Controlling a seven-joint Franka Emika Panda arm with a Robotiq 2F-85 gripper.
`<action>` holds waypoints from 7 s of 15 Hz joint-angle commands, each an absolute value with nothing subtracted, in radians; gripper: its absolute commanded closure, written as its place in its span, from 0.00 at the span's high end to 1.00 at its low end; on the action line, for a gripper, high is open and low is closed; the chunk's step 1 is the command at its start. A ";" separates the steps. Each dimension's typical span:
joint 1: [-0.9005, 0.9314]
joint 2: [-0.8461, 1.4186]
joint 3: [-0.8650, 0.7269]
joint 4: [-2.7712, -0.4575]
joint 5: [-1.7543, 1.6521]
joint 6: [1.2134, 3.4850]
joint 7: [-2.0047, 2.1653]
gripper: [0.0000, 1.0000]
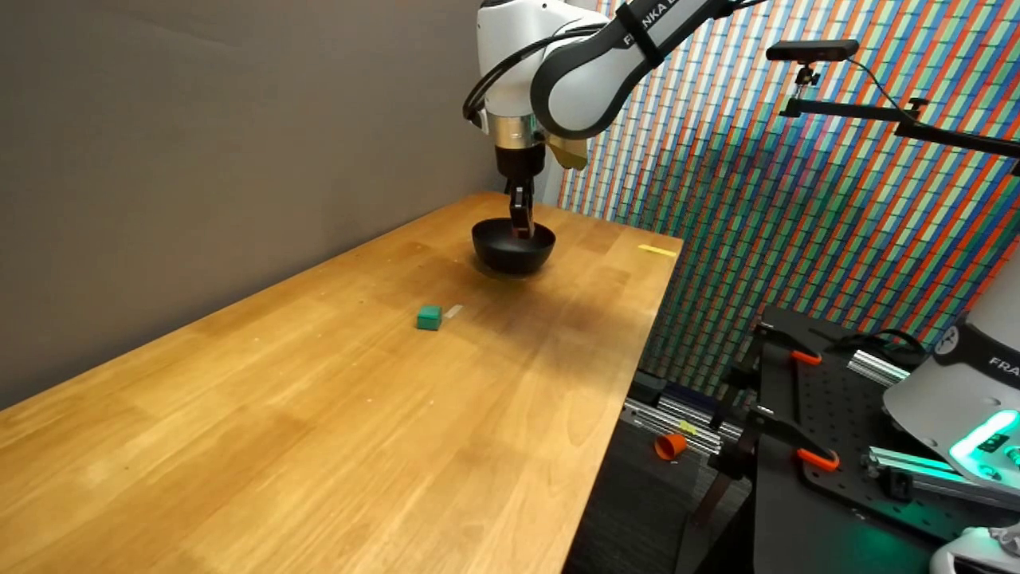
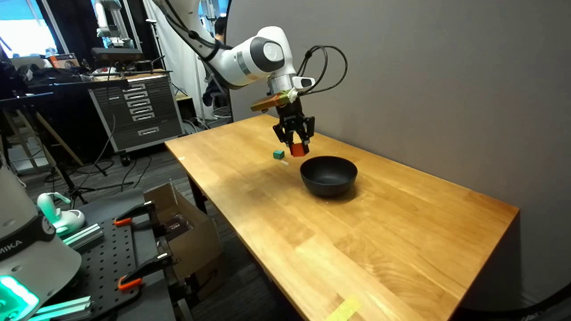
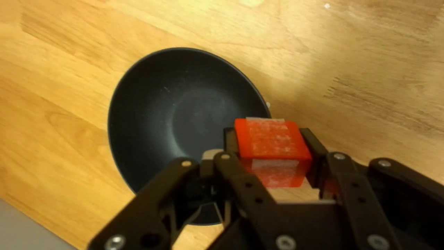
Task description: Put the cubes in the black bowl
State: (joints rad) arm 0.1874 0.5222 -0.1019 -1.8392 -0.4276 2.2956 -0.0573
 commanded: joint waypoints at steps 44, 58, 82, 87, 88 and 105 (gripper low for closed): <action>0.252 0.834 0.110 -1.516 -0.317 2.433 -0.261 1.00; 0.197 0.919 0.104 -1.482 -0.300 2.425 -0.319 0.42; 0.207 0.626 -0.142 -1.662 -0.575 2.417 -0.202 0.16; 0.153 0.562 -0.167 -1.748 -0.614 2.400 -0.143 0.16; 0.141 0.560 -0.160 -1.762 -0.610 2.397 -0.143 0.16; -0.005 0.424 0.032 -1.951 -0.332 2.274 -0.422 1.00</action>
